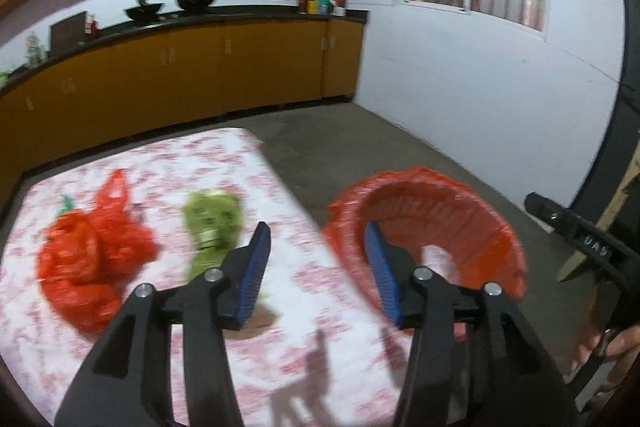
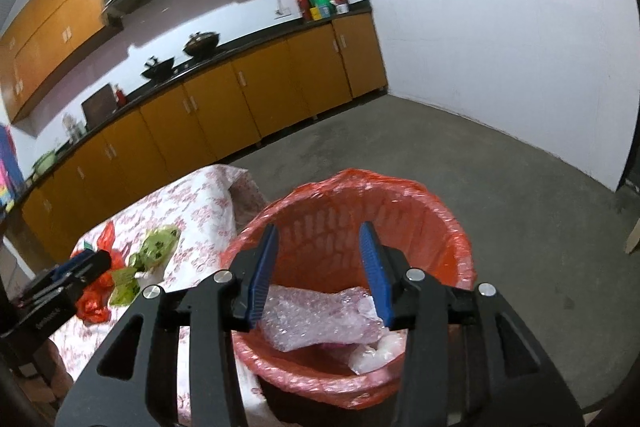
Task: Collect trash
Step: 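Grasp the green plastic bag on the sheet with the right gripper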
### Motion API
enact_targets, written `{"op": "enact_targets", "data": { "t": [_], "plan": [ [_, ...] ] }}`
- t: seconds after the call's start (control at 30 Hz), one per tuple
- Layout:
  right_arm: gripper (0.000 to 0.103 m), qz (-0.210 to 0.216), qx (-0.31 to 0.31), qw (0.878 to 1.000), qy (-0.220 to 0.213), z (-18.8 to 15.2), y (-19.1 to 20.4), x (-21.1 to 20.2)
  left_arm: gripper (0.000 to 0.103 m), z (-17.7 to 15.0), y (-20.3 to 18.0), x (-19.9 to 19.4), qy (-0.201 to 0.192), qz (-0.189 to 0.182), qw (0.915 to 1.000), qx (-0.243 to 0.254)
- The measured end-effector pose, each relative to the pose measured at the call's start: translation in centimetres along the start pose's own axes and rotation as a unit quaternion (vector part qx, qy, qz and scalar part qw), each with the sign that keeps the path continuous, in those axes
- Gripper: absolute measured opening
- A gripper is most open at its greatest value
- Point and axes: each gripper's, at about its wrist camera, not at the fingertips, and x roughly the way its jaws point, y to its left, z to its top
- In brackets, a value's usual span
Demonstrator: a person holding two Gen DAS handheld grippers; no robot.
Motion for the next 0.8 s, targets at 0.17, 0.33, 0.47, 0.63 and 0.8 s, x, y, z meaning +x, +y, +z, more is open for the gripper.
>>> {"op": "enact_targets", "data": {
  "t": [0.17,0.33,0.47,0.63,0.8],
  "plan": [
    [0.044,0.030,-0.041,0.999,0.011,-0.8,3.9,0.5,0.058,-1.1,4.6,-2.5,-0.013,0.058,0.9981,-0.018],
    [0.044,0.063,-0.068,0.995,0.023,-1.3,8.1,1.5,0.063,-2.2,9.4,-5.1,-0.026,0.122,0.9917,-0.034],
    [0.044,0.091,-0.088,0.991,0.040,-1.8,12.0,3.1,0.068,-3.0,13.1,-6.8,-0.032,0.157,0.9850,-0.063],
    [0.044,0.119,-0.122,0.983,0.065,-3.2,17.2,5.4,0.072,-4.3,17.7,-8.2,-0.031,0.193,0.9754,-0.103],
    [0.044,0.128,-0.135,0.978,0.094,-4.3,20.7,8.0,0.072,-5.5,21.3,-9.0,-0.026,0.209,0.9675,-0.139]
  ]
}}
